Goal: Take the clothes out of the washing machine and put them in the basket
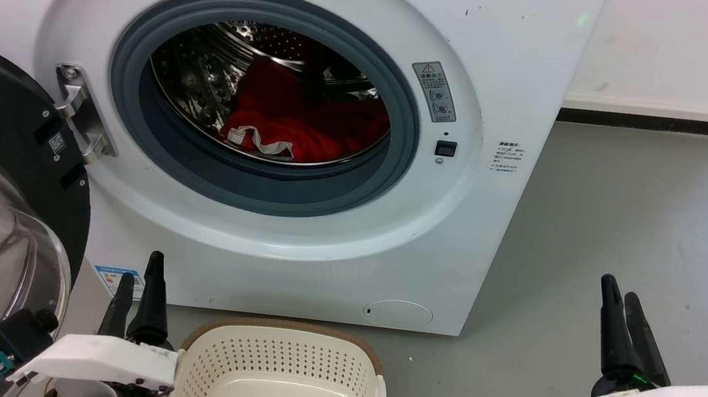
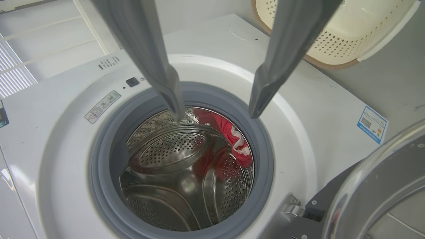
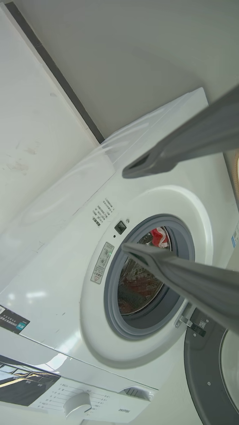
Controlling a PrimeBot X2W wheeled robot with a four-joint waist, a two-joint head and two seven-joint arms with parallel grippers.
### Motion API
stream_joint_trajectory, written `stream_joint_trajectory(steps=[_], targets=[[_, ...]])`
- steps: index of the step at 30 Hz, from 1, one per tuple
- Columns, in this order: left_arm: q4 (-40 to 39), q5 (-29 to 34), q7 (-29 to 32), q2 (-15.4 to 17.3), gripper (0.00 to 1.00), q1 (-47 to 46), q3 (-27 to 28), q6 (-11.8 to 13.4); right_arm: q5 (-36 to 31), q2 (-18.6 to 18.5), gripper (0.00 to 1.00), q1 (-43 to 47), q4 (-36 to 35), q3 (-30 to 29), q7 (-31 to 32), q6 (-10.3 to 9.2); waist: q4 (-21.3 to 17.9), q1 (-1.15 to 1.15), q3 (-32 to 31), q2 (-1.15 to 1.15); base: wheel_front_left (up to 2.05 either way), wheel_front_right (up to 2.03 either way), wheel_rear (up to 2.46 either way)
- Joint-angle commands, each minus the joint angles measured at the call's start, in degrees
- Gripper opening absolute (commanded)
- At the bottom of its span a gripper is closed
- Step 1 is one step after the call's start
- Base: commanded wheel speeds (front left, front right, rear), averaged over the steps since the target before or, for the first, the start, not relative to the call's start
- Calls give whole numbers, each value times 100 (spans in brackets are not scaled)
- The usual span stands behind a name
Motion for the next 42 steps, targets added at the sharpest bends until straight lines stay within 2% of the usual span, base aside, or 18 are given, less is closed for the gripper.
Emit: stream_joint_trajectory(steps=[1,20,42], targets=[[-126,209,-60,13,100,-21,-18,27,-206,-6,100,19,-143,27,-54,1,-1,0,2,0,0,0,0],[-276,1756,-392,22,100,147,-224,100,-1779,-4,100,213,-467,216,-387,1,23,0,3,0,0,0,0],[-307,3057,-704,36,100,313,-294,77,-3157,-2,100,405,-714,334,-700,0,38,0,-17,0,0,0,0]])
